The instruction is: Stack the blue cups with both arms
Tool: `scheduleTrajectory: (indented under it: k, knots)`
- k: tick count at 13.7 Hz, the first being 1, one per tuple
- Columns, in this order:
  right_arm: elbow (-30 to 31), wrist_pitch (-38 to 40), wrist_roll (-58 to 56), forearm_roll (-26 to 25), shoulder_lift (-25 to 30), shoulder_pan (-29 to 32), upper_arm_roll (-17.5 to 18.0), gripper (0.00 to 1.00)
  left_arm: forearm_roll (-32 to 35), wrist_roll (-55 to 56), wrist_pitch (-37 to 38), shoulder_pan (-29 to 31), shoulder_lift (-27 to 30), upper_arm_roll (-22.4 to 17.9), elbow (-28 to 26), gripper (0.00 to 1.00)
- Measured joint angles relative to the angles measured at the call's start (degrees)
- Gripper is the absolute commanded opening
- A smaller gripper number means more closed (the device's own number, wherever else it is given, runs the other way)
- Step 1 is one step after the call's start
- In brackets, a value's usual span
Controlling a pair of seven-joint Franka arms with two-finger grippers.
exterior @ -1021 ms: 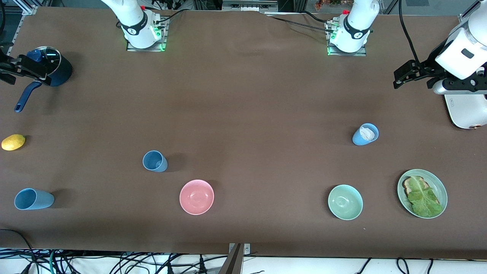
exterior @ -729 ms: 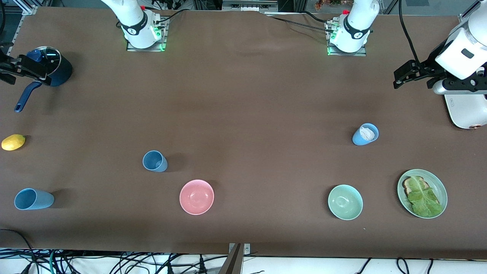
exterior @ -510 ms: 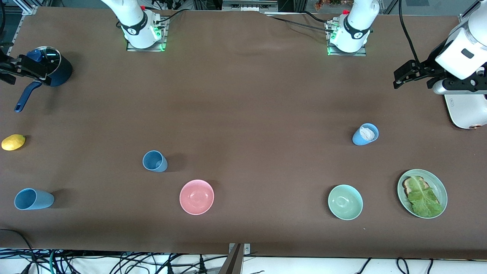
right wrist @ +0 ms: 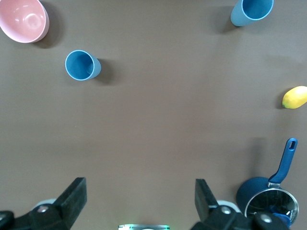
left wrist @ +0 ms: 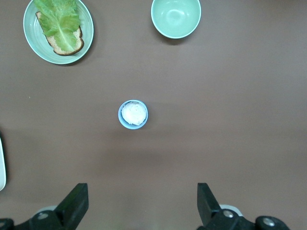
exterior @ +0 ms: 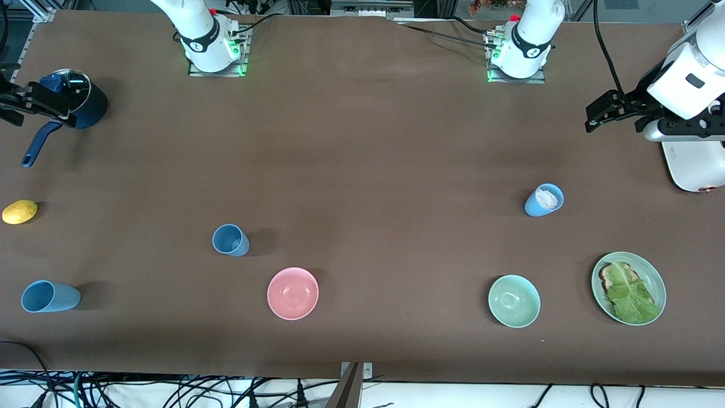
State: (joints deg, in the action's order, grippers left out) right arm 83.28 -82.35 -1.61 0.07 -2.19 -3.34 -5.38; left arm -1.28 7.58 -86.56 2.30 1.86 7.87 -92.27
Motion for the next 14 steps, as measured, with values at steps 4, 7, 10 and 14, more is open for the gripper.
scheduleTrajectory:
  k: [4,7,10,14]
  knots:
    - [0.0,0.0,0.0,0.0,0.0,0.0,0.0,1.00,0.0,0.0,0.0,0.1,-0.1,0.0,0.0,1.00]
    - [0.0,0.0,0.0,0.0,0.0,0.0,0.0,1.00,0.0,0.0,0.0,0.1,-0.6,0.0,-0.1,1.00]
    - [0.0,0.0,0.0,0.0,0.0,0.0,0.0,1.00,0.0,0.0,0.0,0.1,-0.8,0.0,-0.1,1.00]
    - [0.0,0.0,0.0,0.0,0.0,0.1,0.0,1.00,0.0,0.0,0.0,0.1,-1.2,0.0,-0.2,1.00]
